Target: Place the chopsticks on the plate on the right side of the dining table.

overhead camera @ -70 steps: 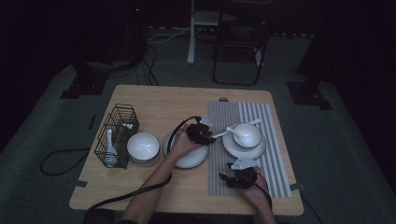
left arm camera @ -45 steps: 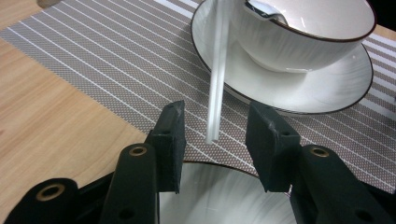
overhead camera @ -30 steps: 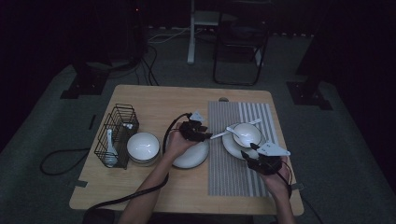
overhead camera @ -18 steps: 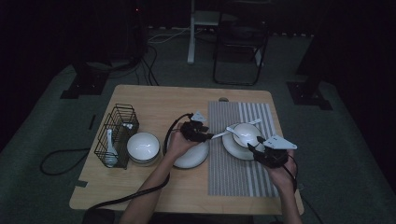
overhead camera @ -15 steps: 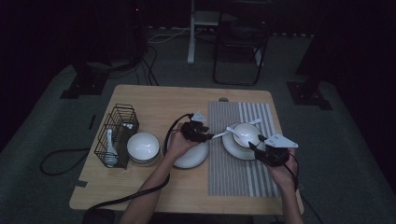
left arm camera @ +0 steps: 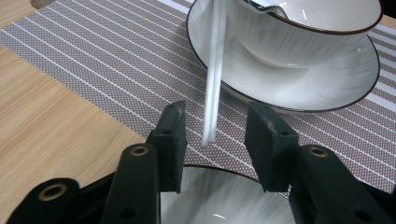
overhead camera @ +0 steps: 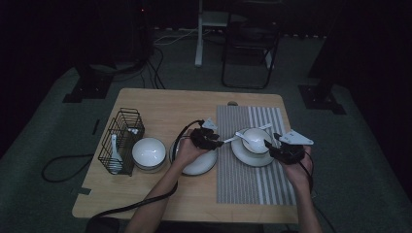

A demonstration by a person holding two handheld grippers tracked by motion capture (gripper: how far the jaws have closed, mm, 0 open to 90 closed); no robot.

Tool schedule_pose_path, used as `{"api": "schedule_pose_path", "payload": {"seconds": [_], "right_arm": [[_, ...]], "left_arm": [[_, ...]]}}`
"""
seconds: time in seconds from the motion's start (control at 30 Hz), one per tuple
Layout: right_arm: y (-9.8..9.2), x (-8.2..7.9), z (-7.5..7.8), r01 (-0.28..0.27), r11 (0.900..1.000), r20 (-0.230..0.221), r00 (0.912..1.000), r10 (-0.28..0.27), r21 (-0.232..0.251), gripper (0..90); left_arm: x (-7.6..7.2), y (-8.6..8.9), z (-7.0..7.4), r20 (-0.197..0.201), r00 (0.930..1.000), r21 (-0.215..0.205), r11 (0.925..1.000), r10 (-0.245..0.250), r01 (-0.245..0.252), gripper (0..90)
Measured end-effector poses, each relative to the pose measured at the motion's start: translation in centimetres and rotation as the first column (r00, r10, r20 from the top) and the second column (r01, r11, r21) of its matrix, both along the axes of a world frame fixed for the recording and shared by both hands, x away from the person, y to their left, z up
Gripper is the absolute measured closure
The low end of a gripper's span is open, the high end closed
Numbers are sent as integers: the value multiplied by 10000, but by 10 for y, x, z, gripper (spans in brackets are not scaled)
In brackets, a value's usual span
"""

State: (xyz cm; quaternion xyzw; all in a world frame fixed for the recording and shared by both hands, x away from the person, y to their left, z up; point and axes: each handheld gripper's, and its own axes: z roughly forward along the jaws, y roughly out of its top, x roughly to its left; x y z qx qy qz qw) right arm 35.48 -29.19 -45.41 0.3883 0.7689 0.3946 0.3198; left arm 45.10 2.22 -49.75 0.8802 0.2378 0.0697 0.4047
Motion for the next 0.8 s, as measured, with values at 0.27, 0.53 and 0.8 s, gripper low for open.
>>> {"api": "schedule_pose_path", "payload": {"seconds": [0.27, 0.53, 0.8], "right_arm": [[-12, 16, 5, -20, 10000, -23, 10000, 20, -80, 515], [-18, 31, 5, -261, 9977, -98, 9996, 255, -629, 514], [-25, 46, 2, -120, 9999, -238, 9996, 118, -51, 511]], "left_arm": [[0, 1, 0, 4, 10000, 42, 10000, 52, -52, 599], [1, 0, 1, -10, 10000, 104, 9999, 32, -32, 597], [2, 0, -1, -38, 10000, 119, 9999, 86, -85, 593]]}}
